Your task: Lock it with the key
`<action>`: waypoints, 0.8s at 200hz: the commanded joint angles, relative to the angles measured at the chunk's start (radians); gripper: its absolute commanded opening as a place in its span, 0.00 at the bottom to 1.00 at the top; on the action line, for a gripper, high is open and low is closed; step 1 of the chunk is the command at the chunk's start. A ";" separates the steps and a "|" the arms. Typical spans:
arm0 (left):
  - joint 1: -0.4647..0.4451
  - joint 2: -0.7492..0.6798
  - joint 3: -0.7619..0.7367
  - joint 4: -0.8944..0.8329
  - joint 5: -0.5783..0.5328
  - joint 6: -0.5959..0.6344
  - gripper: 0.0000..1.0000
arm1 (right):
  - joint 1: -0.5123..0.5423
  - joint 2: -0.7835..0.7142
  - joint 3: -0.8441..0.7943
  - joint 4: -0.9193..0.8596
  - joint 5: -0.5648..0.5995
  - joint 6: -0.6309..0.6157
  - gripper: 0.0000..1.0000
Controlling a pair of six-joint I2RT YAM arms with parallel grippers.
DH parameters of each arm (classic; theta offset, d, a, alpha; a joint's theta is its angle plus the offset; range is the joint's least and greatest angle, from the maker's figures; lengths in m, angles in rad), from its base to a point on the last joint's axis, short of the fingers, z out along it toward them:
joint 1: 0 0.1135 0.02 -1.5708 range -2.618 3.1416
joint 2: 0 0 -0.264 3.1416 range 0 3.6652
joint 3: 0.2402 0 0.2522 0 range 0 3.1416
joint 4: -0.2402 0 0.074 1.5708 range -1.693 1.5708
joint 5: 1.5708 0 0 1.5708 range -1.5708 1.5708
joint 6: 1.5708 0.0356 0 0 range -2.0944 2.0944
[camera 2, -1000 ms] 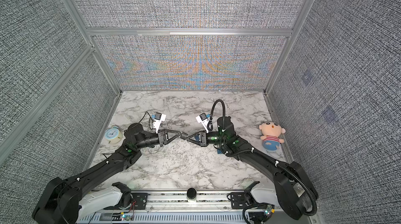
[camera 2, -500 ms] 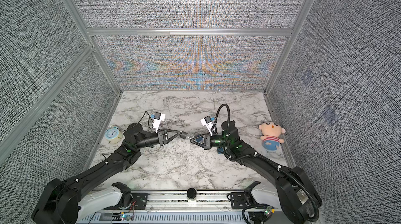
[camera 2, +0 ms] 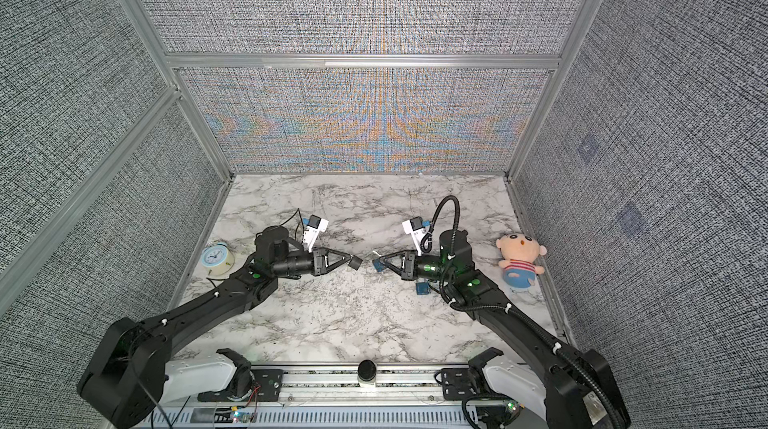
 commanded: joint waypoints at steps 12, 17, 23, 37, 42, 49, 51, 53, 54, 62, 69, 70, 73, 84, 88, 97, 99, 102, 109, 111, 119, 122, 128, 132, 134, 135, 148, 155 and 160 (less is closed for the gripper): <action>-0.006 0.070 0.012 -0.113 0.018 0.080 0.00 | -0.007 -0.005 0.004 -0.070 0.049 -0.021 0.00; -0.007 0.082 0.015 -0.115 0.018 0.082 0.00 | -0.007 -0.005 0.003 -0.072 0.049 -0.022 0.00; -0.009 0.096 0.020 -0.119 0.019 0.088 0.00 | -0.007 -0.001 0.004 -0.082 0.058 -0.025 0.00; -0.013 0.139 0.032 -0.131 0.037 0.102 0.00 | -0.007 0.003 0.003 -0.095 0.066 -0.036 0.00; -0.015 0.155 0.038 -0.138 0.042 0.107 0.00 | -0.007 0.004 0.000 -0.096 0.068 -0.036 0.00; -0.016 0.181 0.046 -0.149 0.046 0.115 0.00 | -0.007 0.005 -0.002 -0.095 0.071 -0.036 0.00; -0.017 0.187 0.050 -0.153 0.047 0.119 0.00 | -0.007 0.006 -0.003 -0.095 0.072 -0.036 0.00; -0.018 0.195 0.052 -0.157 0.048 0.122 0.00 | -0.007 0.006 -0.003 -0.094 0.072 -0.036 0.00; -0.019 0.199 0.053 -0.158 0.048 0.124 0.00 | -0.007 0.007 -0.005 -0.094 0.072 -0.036 0.00; -0.026 0.225 0.063 -0.170 0.052 0.136 0.00 | -0.006 0.011 -0.006 -0.094 0.073 -0.036 0.00; -0.030 0.249 0.074 -0.186 0.049 0.146 0.00 | -0.004 0.014 -0.007 -0.097 0.075 -0.038 0.00; -0.030 0.253 0.076 -0.189 0.048 0.148 0.00 | -0.004 0.014 -0.007 -0.097 0.075 -0.038 0.00; -0.033 0.263 0.082 -0.196 0.045 0.154 0.00 | -0.004 0.015 -0.008 -0.099 0.077 -0.040 0.00; -0.043 0.297 0.101 -0.224 0.033 0.180 0.00 | -0.003 0.021 -0.009 -0.099 0.080 -0.039 0.00; -0.047 0.310 0.108 -0.233 0.026 0.187 0.00 | -0.002 0.023 -0.011 -0.097 0.080 -0.039 0.00; -0.057 0.339 0.128 -0.261 0.000 0.206 0.00 | -0.001 0.026 -0.012 -0.093 0.080 -0.040 0.00; -0.059 0.343 0.134 -0.267 -0.005 0.209 0.00 | -0.001 0.026 -0.013 -0.094 0.081 -0.039 0.00; -0.062 0.354 0.141 -0.278 -0.013 0.219 0.00 | 0.001 0.027 -0.014 -0.092 0.082 -0.039 0.00; -0.068 0.375 0.155 -0.293 -0.022 0.235 0.00 | 0.002 0.032 -0.015 -0.089 0.083 -0.038 0.00; -0.069 0.383 0.159 -0.296 -0.023 0.237 0.00 | 0.002 0.033 -0.015 -0.088 0.083 -0.037 0.00; -0.075 0.408 0.172 -0.305 -0.028 0.240 0.00 | 0.004 0.037 -0.017 -0.084 0.083 -0.036 0.00; -0.076 0.417 0.177 -0.306 -0.029 0.241 0.00 | 0.004 0.039 -0.018 -0.084 0.083 -0.037 0.00; -0.079 0.432 0.183 -0.305 -0.028 0.243 0.00 | 0.005 0.042 -0.017 -0.083 0.084 -0.037 0.00; -0.082 0.442 0.186 -0.304 -0.026 0.243 0.00 | 0.006 0.044 -0.017 -0.083 0.085 -0.038 0.00; -0.083 0.445 0.188 -0.303 -0.027 0.244 0.00 | 0.006 0.046 -0.018 -0.083 0.085 -0.038 0.00; -0.083 0.447 0.189 -0.303 -0.028 0.245 0.00 | 0.006 0.046 -0.017 -0.083 0.085 -0.038 0.00; -0.089 0.474 0.202 -0.310 -0.034 0.250 0.00 | 0.007 0.049 -0.019 -0.083 0.088 -0.040 0.00; -0.090 0.486 0.210 -0.316 -0.034 0.254 0.00 | 0.009 0.050 -0.019 -0.083 0.092 -0.039 0.00; -0.091 0.493 0.216 -0.319 -0.037 0.257 0.00 | 0.009 0.050 -0.020 -0.084 0.093 -0.040 0.00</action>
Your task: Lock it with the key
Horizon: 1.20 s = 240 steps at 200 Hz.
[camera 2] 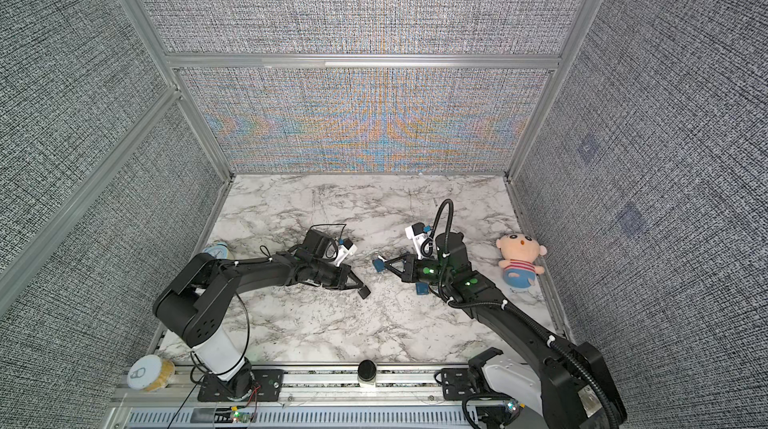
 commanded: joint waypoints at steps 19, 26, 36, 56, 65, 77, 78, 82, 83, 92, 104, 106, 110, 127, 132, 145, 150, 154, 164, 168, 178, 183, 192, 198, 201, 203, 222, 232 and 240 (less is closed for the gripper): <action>-0.009 0.056 0.039 -0.052 -0.016 0.052 0.00 | 0.007 0.005 -0.003 -0.001 0.023 -0.009 0.00; -0.010 0.064 0.043 -0.060 -0.019 0.056 0.00 | 0.008 0.007 -0.003 -0.001 0.025 -0.011 0.00; -0.011 0.073 0.046 -0.066 -0.023 0.060 0.00 | 0.010 0.010 -0.003 -0.004 0.029 -0.013 0.00; -0.011 0.080 0.047 -0.069 -0.037 0.057 0.09 | 0.016 0.021 0.000 -0.003 0.039 -0.015 0.00; -0.011 0.079 0.046 -0.069 -0.052 0.056 0.17 | 0.020 0.024 0.001 -0.003 0.045 -0.015 0.00; -0.011 0.072 0.040 -0.059 -0.071 0.048 0.22 | 0.028 0.032 0.007 -0.014 0.057 -0.022 0.00; -0.011 0.071 0.040 -0.057 -0.073 0.048 0.22 | 0.029 0.033 0.007 -0.015 0.058 -0.023 0.00; -0.011 0.068 0.037 -0.057 -0.078 0.047 0.24 | 0.031 0.034 0.010 -0.020 0.065 -0.026 0.00; -0.011 0.067 0.038 -0.056 -0.079 0.047 0.24 | 0.031 0.034 0.011 -0.022 0.066 -0.026 0.00; -0.011 0.065 0.038 -0.055 -0.086 0.042 0.25 | 0.039 0.037 0.014 -0.032 0.084 -0.031 0.00; -0.011 0.060 0.037 -0.050 -0.101 0.034 0.27 | 0.049 0.042 0.020 -0.041 0.104 -0.036 0.00; -0.011 0.058 0.036 -0.049 -0.104 0.032 0.27 | 0.049 0.043 0.022 -0.042 0.107 -0.038 0.00; -0.011 0.057 0.036 -0.049 -0.109 0.030 0.27 | 0.052 0.047 0.023 -0.046 0.116 -0.039 0.00; -0.009 0.040 0.035 -0.047 -0.139 0.020 0.28 | 0.070 0.059 0.038 -0.076 0.163 -0.054 0.00; -0.009 0.035 0.034 -0.044 -0.145 0.016 0.28 | 0.076 0.064 0.045 -0.086 0.179 -0.059 0.00; -0.008 0.016 0.031 -0.041 -0.162 0.010 0.28 | 0.091 0.080 0.059 -0.114 0.217 -0.075 0.00; -0.006 0.008 0.031 -0.045 -0.171 0.008 0.28 | 0.098 0.087 0.066 -0.122 0.228 -0.082 0.00; -0.006 0.001 0.029 -0.048 -0.181 0.007 0.28 | 0.105 0.096 0.071 -0.126 0.240 -0.086 0.00; -0.005 -0.015 0.029 -0.056 -0.202 0.005 0.29 | 0.121 0.116 0.081 -0.134 0.272 -0.093 0.00; -0.004 -0.023 0.028 -0.059 -0.208 0.004 0.28 | 0.129 0.126 0.086 -0.136 0.284 -0.098 0.00; 0.000 -0.045 0.022 -0.060 -0.226 -0.002 0.29 | 0.151 0.153 0.098 -0.146 0.317 -0.111 0.00; 0.001 -0.058 0.017 -0.059 -0.235 -0.006 0.29 | 0.161 0.168 0.105 -0.154 0.338 -0.117 0.00; 0.005 -0.079 0.008 -0.057 -0.257 -0.015 0.29 | 0.174 0.197 0.117 -0.166 0.371 -0.120 0.00; 0.007 -0.101 0.001 -0.057 -0.281 -0.023 0.28 | 0.184 0.217 0.124 -0.167 0.392 -0.121 0.00; 0.008 -0.113 -0.005 -0.055 -0.292 -0.026 0.28 | 0.189 0.227 0.125 -0.167 0.400 -0.123 0.00; 0.009 -0.125 -0.009 -0.053 -0.301 -0.027 0.29 | 0.192 0.233 0.128 -0.167 0.403 -0.123 0.00; 0.014 -0.208 -0.042 -0.038 -0.377 -0.039 0.29 | 0.222 0.294 0.139 -0.154 0.439 -0.126 0.00; 0.014 -0.260 -0.063 -0.027 -0.416 -0.046 0.29 | 0.231 0.325 0.142 -0.143 0.446 -0.120 0.00; 0.015 -0.300 -0.081 -0.016 -0.442 -0.049 0.29 | 0.238 0.348 0.143 -0.135 0.455 -0.115 0.00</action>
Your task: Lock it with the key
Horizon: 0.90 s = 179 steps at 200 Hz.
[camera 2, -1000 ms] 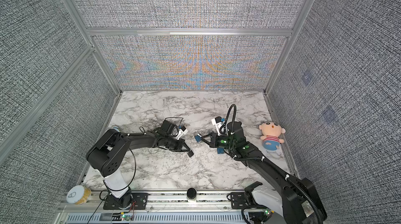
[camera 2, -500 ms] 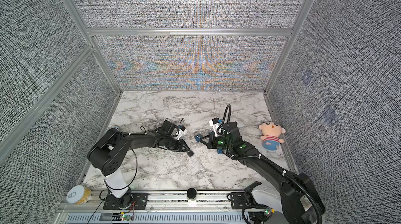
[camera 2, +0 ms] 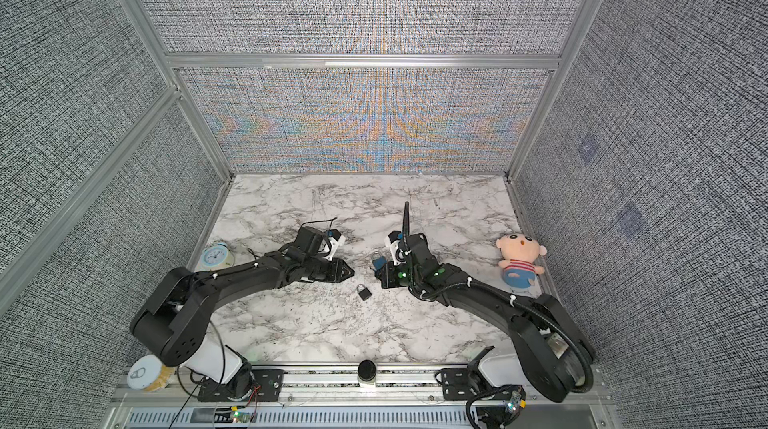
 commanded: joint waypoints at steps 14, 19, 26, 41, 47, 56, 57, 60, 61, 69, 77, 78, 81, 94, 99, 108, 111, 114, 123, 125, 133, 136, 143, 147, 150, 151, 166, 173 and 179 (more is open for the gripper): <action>0.005 -0.147 -0.050 0.023 -0.176 -0.055 0.30 | 0.027 0.085 0.013 0.025 0.075 0.000 0.00; 0.005 -0.163 -0.048 0.000 -0.210 -0.076 0.30 | 0.029 0.098 0.013 0.032 0.079 0.002 0.00; 0.005 -0.184 -0.050 -0.018 -0.238 -0.083 0.30 | 0.031 0.113 0.014 0.040 0.080 0.004 0.00; 0.004 -0.221 -0.067 -0.023 -0.251 -0.080 0.31 | 0.034 0.148 0.016 0.054 0.081 0.011 0.03; 0.005 -0.235 -0.075 -0.016 -0.247 -0.081 0.31 | 0.037 0.160 0.018 0.059 0.081 0.013 0.03; 0.005 -0.252 -0.089 -0.002 -0.236 -0.087 0.31 | 0.037 0.177 0.022 0.065 0.077 0.013 0.03; 0.005 -0.254 -0.090 -0.002 -0.236 -0.087 0.31 | 0.037 0.178 0.023 0.066 0.077 0.013 0.03; 0.005 -0.258 -0.094 0.000 -0.233 -0.088 0.31 | 0.039 0.184 0.025 0.066 0.077 0.014 0.04; 0.005 -0.259 -0.094 0.000 -0.232 -0.088 0.31 | 0.039 0.186 0.026 0.067 0.077 0.015 0.04; 0.005 -0.267 -0.097 -0.001 -0.235 -0.090 0.31 | 0.041 0.199 0.028 0.071 0.077 0.016 0.04; 0.005 -0.275 -0.102 -0.004 -0.240 -0.092 0.31 | 0.043 0.209 0.030 0.076 0.075 0.019 0.04; 0.005 -0.276 -0.102 -0.004 -0.241 -0.092 0.31 | 0.044 0.210 0.030 0.077 0.075 0.020 0.04; 0.005 -0.276 -0.103 -0.004 -0.241 -0.092 0.31 | 0.045 0.214 0.032 0.079 0.075 0.021 0.05; 0.005 -0.279 -0.109 -0.004 -0.242 -0.092 0.31 | 0.048 0.231 0.037 0.086 0.070 0.022 0.06; 0.005 -0.278 -0.110 -0.004 -0.241 -0.092 0.31 | 0.049 0.236 0.038 0.086 0.069 0.025 0.07; 0.005 -0.278 -0.110 -0.006 -0.240 -0.092 0.31 | 0.051 0.243 0.043 0.085 0.069 0.025 0.08; 0.005 -0.278 -0.112 -0.006 -0.240 -0.092 0.31 | 0.053 0.246 0.046 0.084 0.069 0.025 0.08; 0.005 -0.278 -0.111 -0.006 -0.239 -0.093 0.31 | 0.053 0.248 0.045 0.083 0.069 0.025 0.08; 0.005 -0.277 -0.111 -0.007 -0.241 -0.093 0.31 | 0.054 0.251 0.045 0.081 0.070 0.026 0.11; 0.005 -0.278 -0.111 -0.007 -0.242 -0.092 0.31 | 0.055 0.252 0.046 0.081 0.071 0.026 0.11; 0.005 -0.278 -0.113 -0.007 -0.242 -0.092 0.31 | 0.056 0.254 0.045 0.080 0.072 0.028 0.12; 0.005 -0.278 -0.114 -0.007 -0.243 -0.093 0.31 | 0.056 0.251 0.044 0.078 0.072 0.029 0.13; 0.005 -0.281 -0.115 -0.008 -0.247 -0.092 0.31 | 0.057 0.251 0.042 0.077 0.072 0.029 0.14; 0.004 -0.281 -0.115 -0.009 -0.248 -0.092 0.31 | 0.058 0.249 0.040 0.076 0.072 0.029 0.15; 0.005 -0.284 -0.116 -0.009 -0.250 -0.092 0.31 | 0.059 0.248 0.041 0.074 0.072 0.029 0.15; 0.005 -0.284 -0.116 -0.009 -0.251 -0.092 0.31 | 0.058 0.248 0.041 0.073 0.072 0.029 0.16; 0.005 -0.296 -0.122 -0.010 -0.269 -0.094 0.31 | 0.061 0.240 0.044 0.054 0.082 0.024 0.19; 0.007 -0.302 -0.125 -0.011 -0.282 -0.095 0.31 | 0.062 0.232 0.044 0.045 0.089 0.023 0.20; 0.007 -0.310 -0.125 -0.012 -0.292 -0.095 0.31 | 0.062 0.225 0.045 0.038 0.093 0.020 0.21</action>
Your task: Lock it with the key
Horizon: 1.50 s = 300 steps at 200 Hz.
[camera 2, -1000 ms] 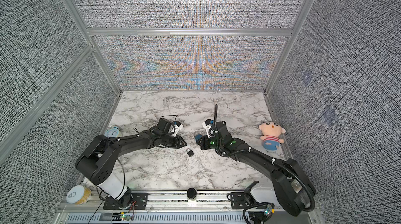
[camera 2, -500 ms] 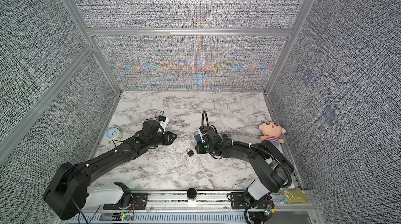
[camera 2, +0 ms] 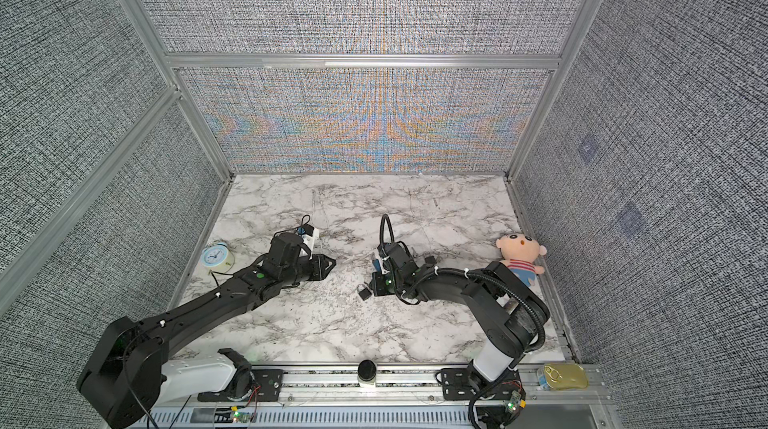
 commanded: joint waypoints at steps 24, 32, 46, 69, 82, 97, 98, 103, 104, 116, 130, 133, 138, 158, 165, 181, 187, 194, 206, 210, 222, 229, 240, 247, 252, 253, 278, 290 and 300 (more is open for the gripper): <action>0.003 -0.058 -0.014 -0.013 -0.084 0.001 0.31 | 0.002 -0.065 0.017 -0.074 0.054 -0.013 0.27; 0.003 -0.072 -0.015 -0.017 -0.105 0.000 0.31 | 0.002 -0.087 0.024 -0.098 0.066 -0.020 0.29; 0.003 -0.102 -0.016 -0.021 -0.163 0.002 0.31 | 0.002 -0.133 0.041 -0.145 0.105 -0.040 0.33; 0.003 -0.157 -0.028 0.008 -0.281 0.028 0.33 | 0.001 -0.216 0.087 -0.231 0.199 -0.085 0.42; 0.003 -0.194 -0.041 0.036 -0.357 0.045 0.44 | -0.004 -0.260 0.126 -0.284 0.257 -0.116 0.47; 0.003 -0.240 -0.053 0.068 -0.438 0.066 0.55 | -0.020 -0.306 0.146 -0.308 0.318 -0.142 0.60; 0.003 -0.244 -0.055 0.071 -0.443 0.068 0.56 | -0.022 -0.309 0.146 -0.307 0.321 -0.142 0.63; 0.005 -0.259 -0.059 0.084 -0.464 0.078 0.61 | -0.032 -0.326 0.145 -0.303 0.332 -0.149 0.73; 0.005 -0.262 -0.061 0.085 -0.467 0.081 0.62 | -0.035 -0.330 0.145 -0.303 0.334 -0.151 0.75; 0.007 -0.282 -0.062 0.107 -0.501 0.110 0.82 | -0.069 -0.367 0.139 -0.292 0.350 -0.161 0.96; 0.012 -0.281 -0.046 0.110 -0.531 0.144 0.90 | -0.126 -0.413 0.125 -0.279 0.353 -0.163 0.99; 0.014 -0.278 -0.042 0.110 -0.540 0.152 0.90 | -0.139 -0.422 0.120 -0.275 0.355 -0.164 0.99; 0.017 -0.271 -0.036 0.110 -0.560 0.163 0.91 | -0.161 -0.440 0.113 -0.267 0.360 -0.167 0.99; 0.025 -0.240 -0.014 0.093 -0.687 0.179 0.94 | -0.231 -0.513 0.065 -0.206 0.440 -0.185 0.99; 0.029 -0.230 -0.014 0.096 -0.738 0.184 0.96 | -0.259 -0.535 0.051 -0.189 0.468 -0.194 0.99; 0.051 -0.215 -0.027 0.138 -0.838 0.215 0.99 | -0.329 -0.572 0.011 -0.149 0.532 -0.206 0.99; 0.060 -0.213 -0.041 0.171 -0.872 0.230 0.99 | -0.354 -0.582 -0.006 -0.122 0.556 -0.222 0.99; 0.070 -0.214 -0.060 0.217 -0.895 0.256 0.99 | -0.382 -0.591 -0.027 -0.099 0.588 -0.234 0.99; 0.099 -0.217 -0.097 0.314 -0.920 0.293 0.99 | -0.436 -0.605 -0.058 -0.063 0.635 -0.245 0.99; 0.108 -0.219 -0.110 0.344 -0.926 0.304 0.99 | -0.455 -0.610 -0.072 -0.050 0.645 -0.248 0.99; 0.140 -0.218 -0.145 0.435 -0.940 0.347 0.99 | -0.515 -0.620 -0.108 -0.008 0.659 -0.263 0.99; 0.157 -0.215 -0.166 0.481 -0.954 0.377 0.99 | -0.553 -0.623 -0.133 0.022 0.667 -0.269 0.99; 0.186 -0.209 -0.201 0.543 -0.995 0.413 0.99 | -0.603 -0.626 -0.179 0.074 0.682 -0.275 0.99; 0.209 -0.203 -0.223 0.578 -1.004 0.432 0.99 | -0.629 -0.626 -0.210 0.113 0.685 -0.285 0.99; 0.225 -0.201 -0.240 0.596 -1.004 0.438 0.99 | -0.643 -0.625 -0.234 0.145 0.684 -0.296 0.99; 0.230 -0.200 -0.244 0.601 -1.002 0.439 0.99 | -0.646 -0.625 -0.240 0.152 0.684 -0.298 0.99; 0.325 -0.193 -0.306 0.652 -0.917 0.445 0.99 | -0.687 -0.592 -0.339 0.309 0.707 -0.343 0.99; 0.353 -0.182 -0.335 0.695 -0.889 0.461 0.99 | -0.695 -0.556 -0.383 0.412 0.697 -0.358 0.99; 0.369 -0.167 -0.364 0.746 -0.871 0.493 0.99 | -0.697 -0.520 -0.416 0.506 0.676 -0.397 0.99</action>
